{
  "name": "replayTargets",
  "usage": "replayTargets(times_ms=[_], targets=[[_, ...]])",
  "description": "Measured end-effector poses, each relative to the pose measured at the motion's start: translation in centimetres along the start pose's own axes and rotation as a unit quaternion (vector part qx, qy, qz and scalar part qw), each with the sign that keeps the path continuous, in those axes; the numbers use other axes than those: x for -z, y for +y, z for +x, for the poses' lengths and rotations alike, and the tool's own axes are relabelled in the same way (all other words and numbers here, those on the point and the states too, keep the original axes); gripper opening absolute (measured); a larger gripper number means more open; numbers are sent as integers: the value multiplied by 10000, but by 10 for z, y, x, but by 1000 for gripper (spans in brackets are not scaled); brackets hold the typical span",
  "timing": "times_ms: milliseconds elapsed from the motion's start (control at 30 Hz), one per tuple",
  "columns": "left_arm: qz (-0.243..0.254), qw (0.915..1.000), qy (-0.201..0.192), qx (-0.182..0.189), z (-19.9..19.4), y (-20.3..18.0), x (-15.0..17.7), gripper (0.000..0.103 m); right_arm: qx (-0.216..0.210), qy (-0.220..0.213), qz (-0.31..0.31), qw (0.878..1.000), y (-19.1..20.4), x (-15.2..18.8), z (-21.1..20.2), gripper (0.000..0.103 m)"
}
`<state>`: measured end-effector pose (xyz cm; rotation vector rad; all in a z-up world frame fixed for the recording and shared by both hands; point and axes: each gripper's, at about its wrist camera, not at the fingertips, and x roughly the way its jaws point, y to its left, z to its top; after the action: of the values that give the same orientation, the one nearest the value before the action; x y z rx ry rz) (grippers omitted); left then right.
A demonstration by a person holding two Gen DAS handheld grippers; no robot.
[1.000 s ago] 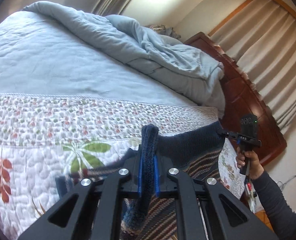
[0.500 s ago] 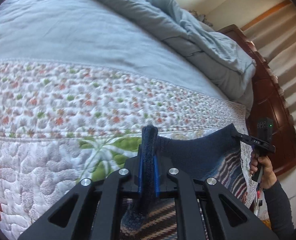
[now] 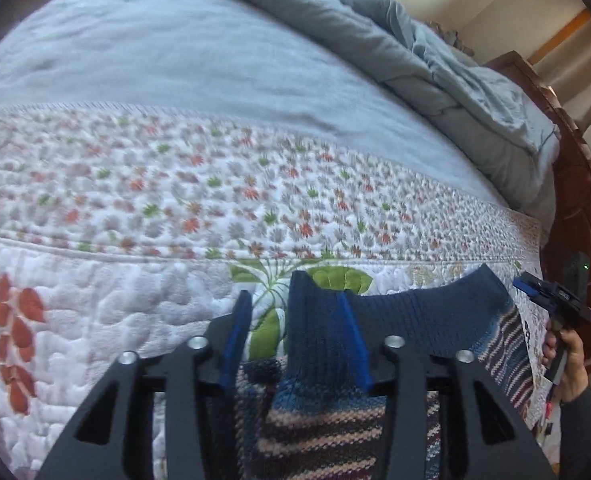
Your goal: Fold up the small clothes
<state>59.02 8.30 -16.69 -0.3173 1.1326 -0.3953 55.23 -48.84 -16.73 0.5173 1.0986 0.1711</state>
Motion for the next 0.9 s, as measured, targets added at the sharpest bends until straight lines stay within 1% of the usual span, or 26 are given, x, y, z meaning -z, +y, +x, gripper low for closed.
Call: replayTargets(times_ms=[33,67,133,200,233,333,400,433,467,533,567,600,667,733,767,800,900], targets=[[13,10000,-71,27,-8,-1,1,51,-18,-36,-125,9999,2,5,-13,47],[94,9997,-201,96,-20,-5,4,51,-72,-76,-173,9998,1,10,-23,41],[326,9983,-346,335,-40,-17,16,53,-248,-42,-192,9995,0,21,-36,36],[458,9961,-232,715,-48,-29,36,54,-423,33,-246,9988,3,34,-42,36],[532,9955,-155,766,-47,-33,46,54,-534,81,-259,9982,4,43,-43,36],[641,9951,169,729,-36,-39,78,54,-567,253,-285,9977,3,64,-35,36],[546,9963,361,549,-25,-31,92,52,-504,351,-162,9980,-6,72,-25,36],[417,9968,483,484,-18,-25,97,52,-421,438,-58,9981,-13,76,-19,35],[311,9969,549,471,-12,-19,101,52,-356,457,2,9983,-19,79,-16,28],[285,9971,606,371,-6,-15,105,48,-242,500,137,9984,-30,82,-9,22],[293,9972,589,358,-6,-15,105,48,-232,503,161,9983,-32,84,-9,21],[230,9975,556,375,-10,-15,104,48,-267,453,200,9984,-32,85,-13,23],[172,9978,420,483,-21,-19,104,48,-430,336,236,9982,-28,87,-29,33],[295,9977,140,590,-46,-28,109,49,-671,150,114,9976,-15,98,-54,33],[361,9968,-3,712,-61,-34,113,51,-761,94,25,9971,-10,103,-67,33],[441,9950,-129,887,-76,-40,123,53,-880,34,-128,9960,-2,116,-81,33],[680,9918,-231,1061,-101,-47,151,53,-1036,-9,-204,9944,2,153,-102,33]])
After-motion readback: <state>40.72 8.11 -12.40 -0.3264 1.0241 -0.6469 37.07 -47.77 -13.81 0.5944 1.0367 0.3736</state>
